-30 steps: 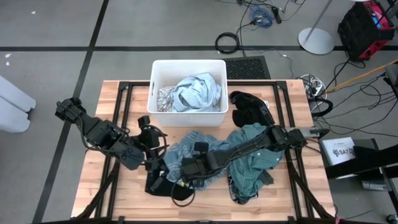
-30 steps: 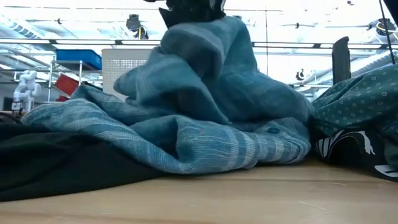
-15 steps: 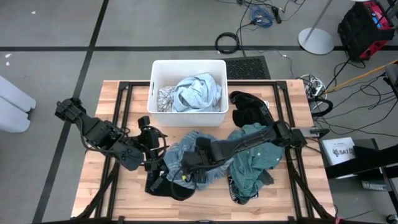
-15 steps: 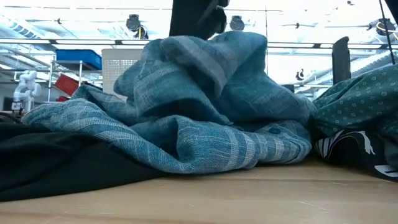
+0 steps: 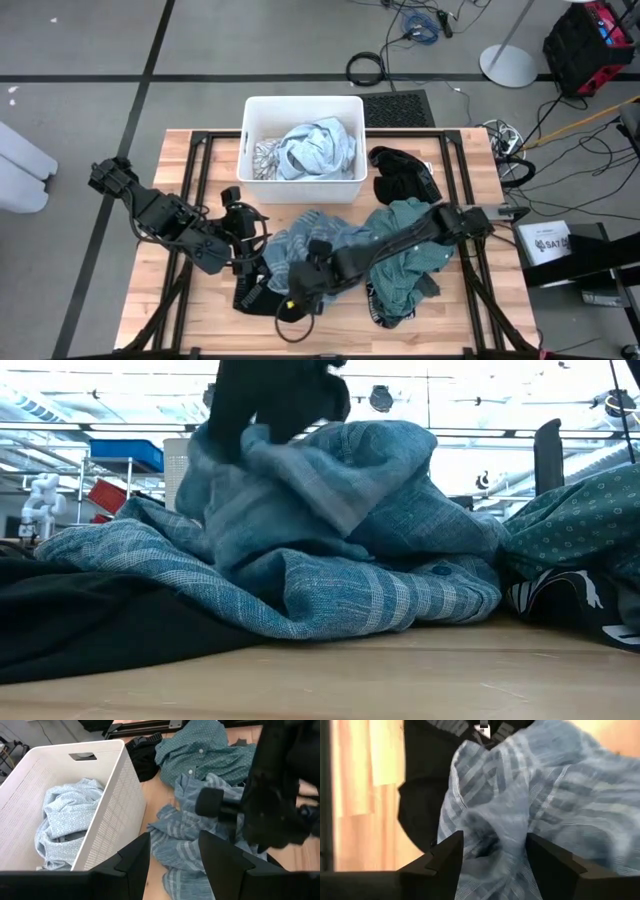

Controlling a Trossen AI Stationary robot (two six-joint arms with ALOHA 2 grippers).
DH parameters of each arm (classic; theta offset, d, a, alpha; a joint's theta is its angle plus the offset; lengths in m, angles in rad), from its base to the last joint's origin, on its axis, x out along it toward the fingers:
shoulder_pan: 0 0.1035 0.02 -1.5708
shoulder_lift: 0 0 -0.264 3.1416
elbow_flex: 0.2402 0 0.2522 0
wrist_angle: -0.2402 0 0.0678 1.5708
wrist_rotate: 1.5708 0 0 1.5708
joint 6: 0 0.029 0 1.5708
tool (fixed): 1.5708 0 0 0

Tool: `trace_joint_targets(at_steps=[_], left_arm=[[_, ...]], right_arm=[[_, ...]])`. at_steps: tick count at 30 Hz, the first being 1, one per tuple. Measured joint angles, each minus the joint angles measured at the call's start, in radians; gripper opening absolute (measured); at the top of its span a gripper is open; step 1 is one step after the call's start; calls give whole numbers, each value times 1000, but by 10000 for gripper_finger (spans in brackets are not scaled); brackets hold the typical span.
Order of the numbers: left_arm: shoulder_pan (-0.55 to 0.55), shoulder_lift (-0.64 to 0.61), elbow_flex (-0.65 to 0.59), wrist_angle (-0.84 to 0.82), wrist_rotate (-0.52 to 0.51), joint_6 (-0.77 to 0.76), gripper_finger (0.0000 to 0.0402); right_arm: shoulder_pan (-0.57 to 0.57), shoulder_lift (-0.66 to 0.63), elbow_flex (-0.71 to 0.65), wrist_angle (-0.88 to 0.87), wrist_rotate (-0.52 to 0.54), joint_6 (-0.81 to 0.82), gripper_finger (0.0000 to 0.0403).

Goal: Sort clothes
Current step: Put the blue striped shirt into the white bin

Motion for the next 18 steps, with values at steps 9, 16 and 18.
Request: trace_joint_targets(at_steps=[9, 16, 18], left_arm=[[-6, 0, 0, -8, 0, -29, 178], [-22, 0, -3, -7, 1, -46, 178], [-26, 0, -12, -8, 1, -54, 178]], right_arm=[[16, 94, 0, 35, 0, 44, 201], [18, 140, 1, 33, -25, 43, 201], [18, 154, 1, 39, -52, 43, 201]])
